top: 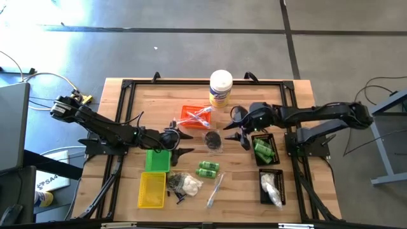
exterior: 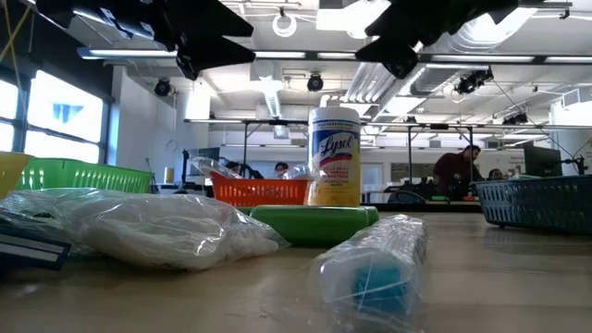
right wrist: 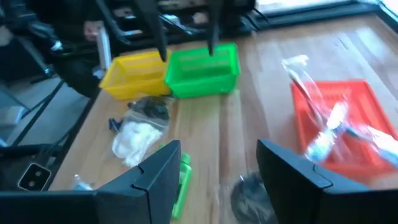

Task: Pick & Place Travel size toiletries
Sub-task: Put the green shampoo into the top black bin

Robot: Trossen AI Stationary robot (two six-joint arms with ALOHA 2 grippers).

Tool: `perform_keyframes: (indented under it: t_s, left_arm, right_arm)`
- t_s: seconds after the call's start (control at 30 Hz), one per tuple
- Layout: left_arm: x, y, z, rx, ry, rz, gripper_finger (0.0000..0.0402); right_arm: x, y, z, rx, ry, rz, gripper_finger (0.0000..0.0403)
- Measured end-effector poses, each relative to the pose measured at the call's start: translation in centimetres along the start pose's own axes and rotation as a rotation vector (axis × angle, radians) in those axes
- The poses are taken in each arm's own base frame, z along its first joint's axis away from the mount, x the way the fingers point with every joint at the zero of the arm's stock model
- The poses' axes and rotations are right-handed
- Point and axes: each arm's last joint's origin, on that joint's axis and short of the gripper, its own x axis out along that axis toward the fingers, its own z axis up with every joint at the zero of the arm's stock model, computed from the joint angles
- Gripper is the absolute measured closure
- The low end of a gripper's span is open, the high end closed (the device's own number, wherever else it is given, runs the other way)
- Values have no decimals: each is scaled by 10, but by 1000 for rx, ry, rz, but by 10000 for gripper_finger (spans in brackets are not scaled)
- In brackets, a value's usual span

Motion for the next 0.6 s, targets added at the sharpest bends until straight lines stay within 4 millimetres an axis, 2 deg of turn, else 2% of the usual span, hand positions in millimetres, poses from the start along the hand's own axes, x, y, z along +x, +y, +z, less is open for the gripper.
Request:
perform_keyframes:
  t_s: [0.23, 0.6]
  left_arm:
    - [1, -3, -2, -83, 8, -20, 167]
    - [19, -31, -31, -82, 84, -31, 167]
  right_arm:
    - [7, 14, -3, -48, 6, 53, 200]
    - [8, 20, -8, -59, 44, 13, 200]
